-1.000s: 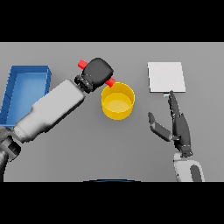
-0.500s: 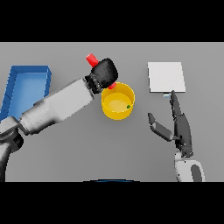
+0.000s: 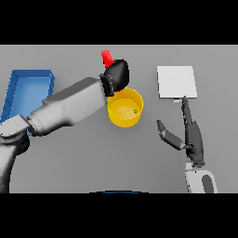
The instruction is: Pick up the red beaker and tilt it to pour out 1 green nut into yellow bowl. Pick up the yellow bowl and place it on the metallic measuring scale.
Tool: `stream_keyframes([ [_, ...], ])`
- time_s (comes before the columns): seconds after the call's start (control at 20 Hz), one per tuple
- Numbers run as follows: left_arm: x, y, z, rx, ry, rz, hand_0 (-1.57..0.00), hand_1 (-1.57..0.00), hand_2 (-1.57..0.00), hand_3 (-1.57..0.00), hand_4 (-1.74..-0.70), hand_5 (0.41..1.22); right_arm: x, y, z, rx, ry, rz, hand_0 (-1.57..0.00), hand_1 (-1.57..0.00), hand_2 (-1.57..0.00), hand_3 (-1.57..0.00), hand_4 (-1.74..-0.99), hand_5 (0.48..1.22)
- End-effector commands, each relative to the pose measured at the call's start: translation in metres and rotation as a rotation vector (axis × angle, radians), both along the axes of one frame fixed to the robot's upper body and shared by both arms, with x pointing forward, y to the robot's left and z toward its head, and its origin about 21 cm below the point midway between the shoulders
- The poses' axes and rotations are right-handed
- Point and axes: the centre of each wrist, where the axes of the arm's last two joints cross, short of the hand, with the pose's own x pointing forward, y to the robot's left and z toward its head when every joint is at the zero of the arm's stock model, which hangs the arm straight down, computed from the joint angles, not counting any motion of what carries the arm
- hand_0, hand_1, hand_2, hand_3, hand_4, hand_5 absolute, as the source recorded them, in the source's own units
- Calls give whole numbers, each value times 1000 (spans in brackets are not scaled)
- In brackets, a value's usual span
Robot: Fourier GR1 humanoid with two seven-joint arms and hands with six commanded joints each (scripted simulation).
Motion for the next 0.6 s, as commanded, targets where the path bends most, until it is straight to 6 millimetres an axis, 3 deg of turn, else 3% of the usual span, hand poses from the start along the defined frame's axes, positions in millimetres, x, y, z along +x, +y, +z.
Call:
stream_keyframes([
  [0.0, 1, -1, 1, 24, -9, -11, -1571, -1571, -1571, -1570, -1735, 1221, 0, 2, 0, 4, -13, 9, 1, 1, 1, 1, -1206, 591],
  [0.2, 6, -2, 15, 84, -35, -59, -1571, -1571, -1571, -1570, -1733, 1221, 0, 3, 0, -18, -9, 4, 1, 1, 1, 1, -1207, 594],
  [0.35, 16, -1, 49, 34, -81, -46, -1571, -1571, -1571, -1571, -1729, 1221, -1, 5, -1, -14, -10, 9, 1, 1, 1, 1, -1209, 592],
  [0.4, 22, -2, 66, 8, -111, -43, -1571, -1571, -1571, -1494, -1727, 1221, -1, 7, 1, -18, -18, 9, 1, 1, 1, 1, -1203, 592],
  [0.45, 27, 2, 84, -12, -135, -27, -1571, -1571, -1399, -1509, -1676, 1221, 1, 7, 2, -16, -21, 7, 1, 1, 1, 1, -1201, 592],
  [0.55, 36, 9, 116, -85, -169, 3, -1571, -1571, -1461, -1041, -1699, 1221, 4, 8, 2, -6, -19, 8, 1, 1, 1, 1, -1186, 596],
])
